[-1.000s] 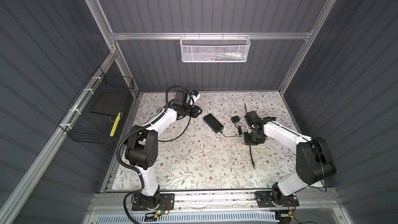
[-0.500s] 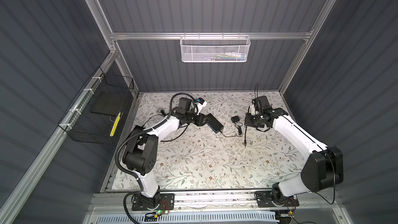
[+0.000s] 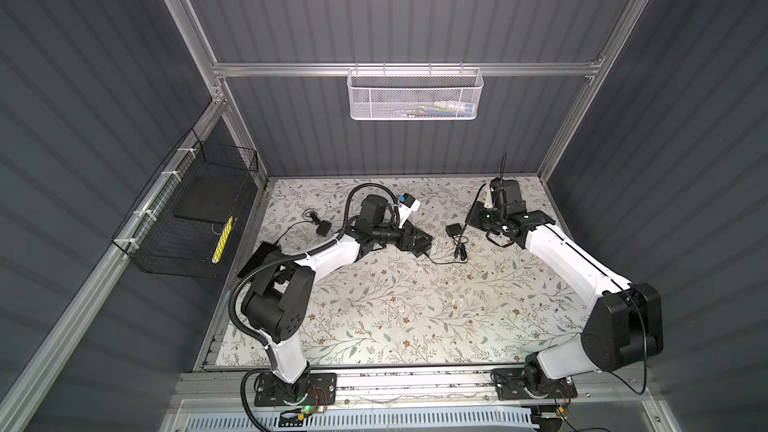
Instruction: Insert the plug into the switch port
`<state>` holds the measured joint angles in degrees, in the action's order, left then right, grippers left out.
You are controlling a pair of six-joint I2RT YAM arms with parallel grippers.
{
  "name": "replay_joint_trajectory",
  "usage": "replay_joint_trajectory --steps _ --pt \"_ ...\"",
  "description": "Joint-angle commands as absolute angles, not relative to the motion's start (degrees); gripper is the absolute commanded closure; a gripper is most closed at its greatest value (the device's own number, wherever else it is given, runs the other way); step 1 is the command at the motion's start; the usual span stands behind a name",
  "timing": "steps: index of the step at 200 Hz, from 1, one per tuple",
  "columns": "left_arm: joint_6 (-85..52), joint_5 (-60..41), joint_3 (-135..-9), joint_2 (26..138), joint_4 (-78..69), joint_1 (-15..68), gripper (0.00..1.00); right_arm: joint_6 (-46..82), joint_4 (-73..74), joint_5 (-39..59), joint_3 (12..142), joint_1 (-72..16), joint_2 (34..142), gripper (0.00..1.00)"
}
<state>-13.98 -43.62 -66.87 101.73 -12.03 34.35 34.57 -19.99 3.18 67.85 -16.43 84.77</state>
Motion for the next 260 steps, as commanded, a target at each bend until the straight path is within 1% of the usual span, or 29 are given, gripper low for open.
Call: replay_joint_trajectory --steps 1,34,82,197,227,260 --pt "-16.9 -45.8 -66.3 102.7 -17.4 36.7 0.48 37.4 -15.6 1.1 66.8 -17.4 82.6 0.97" --pt "-17.9 -44.9 -67.2 105.9 -19.5 38.7 0.47 39.0 -14.0 0.3 65.5 -17.7 80.6 0.97" --pt "-20.2 -44.8 -68.6 109.6 -23.4 39.4 0.42 40.0 -11.9 -0.7 62.7 -17.8 76.7 0.97" --pt "-20.9 -48.1 -73.3 113.6 -23.8 42.7 0.41 41.2 -9.1 -0.7 61.2 -18.2 75.7 0.97" --pt "-20.5 -47.6 -73.0 113.8 -22.9 42.7 0.43 41.4 -8.7 -1.5 60.8 -18.2 74.7 0.97" --pt "-19.2 -46.7 -73.7 113.6 -21.3 42.7 0.51 41.8 -8.3 -1.9 59.9 -18.2 73.8 0.97"
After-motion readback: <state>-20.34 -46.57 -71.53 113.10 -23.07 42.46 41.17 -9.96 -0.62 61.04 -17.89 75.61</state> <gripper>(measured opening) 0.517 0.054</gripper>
